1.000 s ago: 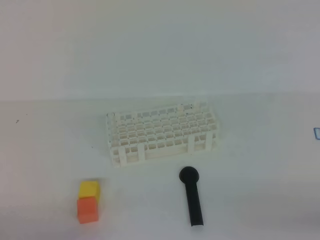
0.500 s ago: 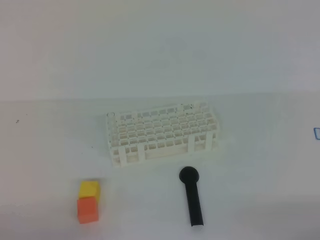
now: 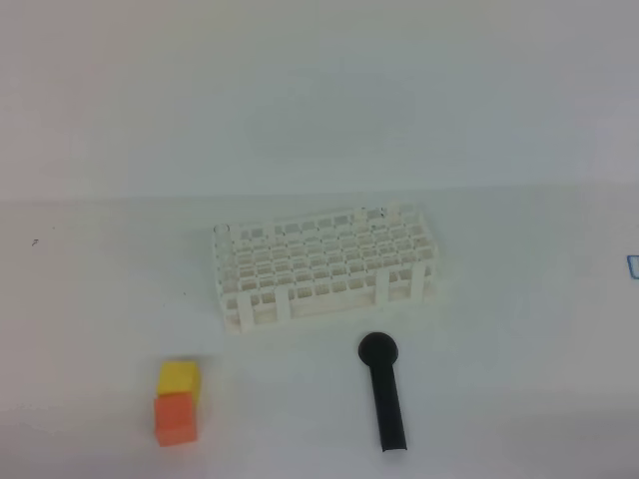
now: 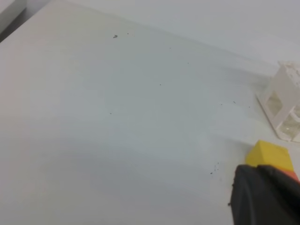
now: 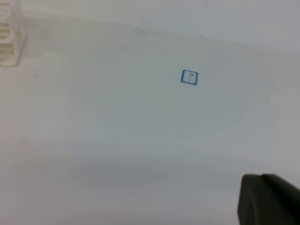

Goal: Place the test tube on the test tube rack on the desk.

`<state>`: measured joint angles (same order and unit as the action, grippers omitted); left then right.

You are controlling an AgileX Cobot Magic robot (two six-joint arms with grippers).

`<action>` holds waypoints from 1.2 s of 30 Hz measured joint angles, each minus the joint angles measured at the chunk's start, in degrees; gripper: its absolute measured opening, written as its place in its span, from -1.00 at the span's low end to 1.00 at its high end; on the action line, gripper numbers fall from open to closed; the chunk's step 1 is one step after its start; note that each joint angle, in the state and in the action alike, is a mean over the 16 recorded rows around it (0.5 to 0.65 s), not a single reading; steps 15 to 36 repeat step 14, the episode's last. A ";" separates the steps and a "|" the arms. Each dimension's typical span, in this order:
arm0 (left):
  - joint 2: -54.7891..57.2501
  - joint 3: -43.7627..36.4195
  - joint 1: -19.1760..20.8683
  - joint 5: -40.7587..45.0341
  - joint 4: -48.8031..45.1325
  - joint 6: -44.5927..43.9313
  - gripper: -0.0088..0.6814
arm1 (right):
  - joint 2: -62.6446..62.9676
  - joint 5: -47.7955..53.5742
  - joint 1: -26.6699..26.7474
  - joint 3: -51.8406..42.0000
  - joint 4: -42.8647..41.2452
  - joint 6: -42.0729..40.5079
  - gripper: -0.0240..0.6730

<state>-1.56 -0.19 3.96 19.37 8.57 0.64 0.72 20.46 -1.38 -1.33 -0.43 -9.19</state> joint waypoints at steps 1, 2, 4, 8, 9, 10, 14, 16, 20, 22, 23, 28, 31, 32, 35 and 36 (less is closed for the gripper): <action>0.00 0.00 0.00 0.00 0.00 0.00 -0.98 | 0.00 0.02 0.00 0.00 0.00 0.00 -0.94; 0.00 0.00 0.00 0.00 0.00 0.00 -0.98 | 0.00 0.03 0.00 0.00 0.00 0.00 -0.94; 0.07 0.00 0.00 0.00 0.00 0.00 -0.98 | 0.00 0.04 0.00 0.00 0.01 0.00 -0.94; 0.07 -0.01 0.00 0.00 0.00 0.00 -0.98 | 0.00 0.04 0.00 0.00 0.02 0.00 -0.94; 0.08 0.12 0.00 0.00 0.00 0.00 -0.98 | 0.00 0.04 0.00 0.00 0.02 0.00 -0.94; 0.08 0.12 0.00 0.00 0.00 0.00 -0.98 | 0.00 0.04 -0.01 0.00 0.02 0.00 -0.94; 0.12 0.12 0.00 0.00 0.00 0.00 -0.98 | 0.00 0.04 -0.01 0.00 0.03 0.00 -0.94; 0.12 0.12 0.00 0.00 0.00 0.00 -0.98 | 0.00 0.04 -0.01 0.00 0.03 0.00 -0.94; 0.12 0.12 0.00 0.00 0.00 0.00 -0.98 | 0.00 0.04 -0.01 0.00 0.03 0.00 -0.94; 0.12 0.12 0.00 0.00 0.00 0.00 -0.98 | 0.00 0.04 -0.01 0.00 0.03 0.00 -0.94; 0.12 0.12 0.00 0.00 0.00 0.00 -0.98 | 0.00 0.04 -0.01 0.00 0.03 0.00 -0.94; 0.12 0.12 0.00 0.00 0.00 0.00 -0.98 | 0.00 0.04 -0.01 0.00 0.03 0.00 -0.94; 0.12 0.12 0.00 0.00 0.00 0.00 -0.98 | 0.00 0.04 -0.01 0.00 0.03 0.00 -0.94; 0.12 0.12 0.00 0.00 0.00 0.00 -0.98 | 0.00 0.04 -0.01 0.00 0.03 0.00 -0.94; 0.12 0.12 0.00 0.00 0.00 0.00 -0.98 | 0.00 0.04 -0.01 0.00 0.03 0.00 -0.94; 0.12 0.12 0.00 0.00 0.00 0.00 -0.98 | 0.00 0.04 -0.01 0.00 0.03 0.00 -0.94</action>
